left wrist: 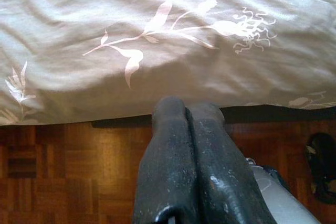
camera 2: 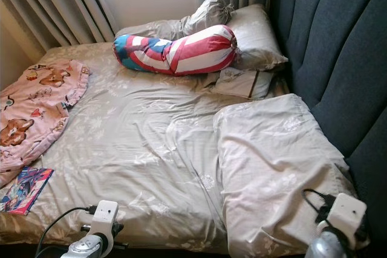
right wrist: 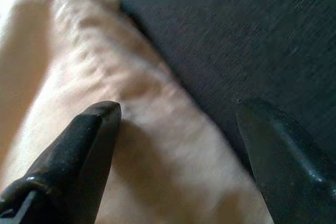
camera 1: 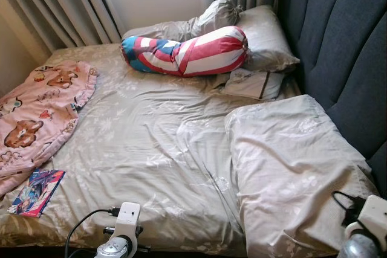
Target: Clean up the room
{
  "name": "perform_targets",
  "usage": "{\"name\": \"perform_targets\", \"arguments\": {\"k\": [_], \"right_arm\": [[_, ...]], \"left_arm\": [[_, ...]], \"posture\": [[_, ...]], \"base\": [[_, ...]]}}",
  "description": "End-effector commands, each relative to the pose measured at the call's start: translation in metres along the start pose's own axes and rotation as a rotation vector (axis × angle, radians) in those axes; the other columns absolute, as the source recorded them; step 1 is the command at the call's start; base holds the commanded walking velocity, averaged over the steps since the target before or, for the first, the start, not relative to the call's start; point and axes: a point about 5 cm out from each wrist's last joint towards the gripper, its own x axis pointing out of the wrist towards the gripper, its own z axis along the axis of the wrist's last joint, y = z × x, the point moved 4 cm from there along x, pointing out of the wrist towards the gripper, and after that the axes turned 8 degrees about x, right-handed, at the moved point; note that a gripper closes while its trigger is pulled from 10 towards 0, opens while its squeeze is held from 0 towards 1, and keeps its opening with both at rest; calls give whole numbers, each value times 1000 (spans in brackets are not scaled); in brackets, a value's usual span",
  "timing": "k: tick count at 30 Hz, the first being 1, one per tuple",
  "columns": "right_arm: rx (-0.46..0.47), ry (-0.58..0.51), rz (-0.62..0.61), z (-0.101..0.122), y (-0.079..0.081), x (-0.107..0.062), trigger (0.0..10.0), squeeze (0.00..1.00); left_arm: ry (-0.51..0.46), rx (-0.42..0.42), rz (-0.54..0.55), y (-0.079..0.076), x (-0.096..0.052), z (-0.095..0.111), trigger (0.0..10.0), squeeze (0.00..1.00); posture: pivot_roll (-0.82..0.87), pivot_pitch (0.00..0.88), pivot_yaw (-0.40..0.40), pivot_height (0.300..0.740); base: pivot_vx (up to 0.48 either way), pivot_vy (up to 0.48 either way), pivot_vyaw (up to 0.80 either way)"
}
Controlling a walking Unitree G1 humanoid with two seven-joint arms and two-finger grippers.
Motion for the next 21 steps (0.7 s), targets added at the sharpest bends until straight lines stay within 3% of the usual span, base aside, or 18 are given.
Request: {"name": "perform_targets", "arguments": {"k": [1, 4, 10, 16, 21], "right_arm": [[15, 32, -16, -3, -3, 3, 10000, 0], [28, 97, -20, -11, -7, 8, 10000, 0], [56, 297, 65, -43, 4, 5, 10000, 0], [66, 410, 106, -65, 17, -8, 10000, 0], [32, 526, 196, -90, 34, -27, 10000, 0]], "left_arm": [[24, 10, 19, 7, -1, -6, 10000, 0], [24, 13, 16, 6, -1, -6, 10000, 0], [23, 25, 14, 7, -2, -6, 10000, 0], [26, 35, 8, 7, -2, -7, 10000, 0], [29, 49, -3, 5, -2, -9, 10000, 0]], "posture": [[-71, 47, 134, 740], [-71, 47, 134, 740], [-56, 50, 142, 740], [-47, 53, 148, 740], [-41, 55, 151, 740]], "base": [[0, 0, 0], [0, 0, 0], [0, 0, 0], [0, 0, 0], [0, 0, 0]]}}
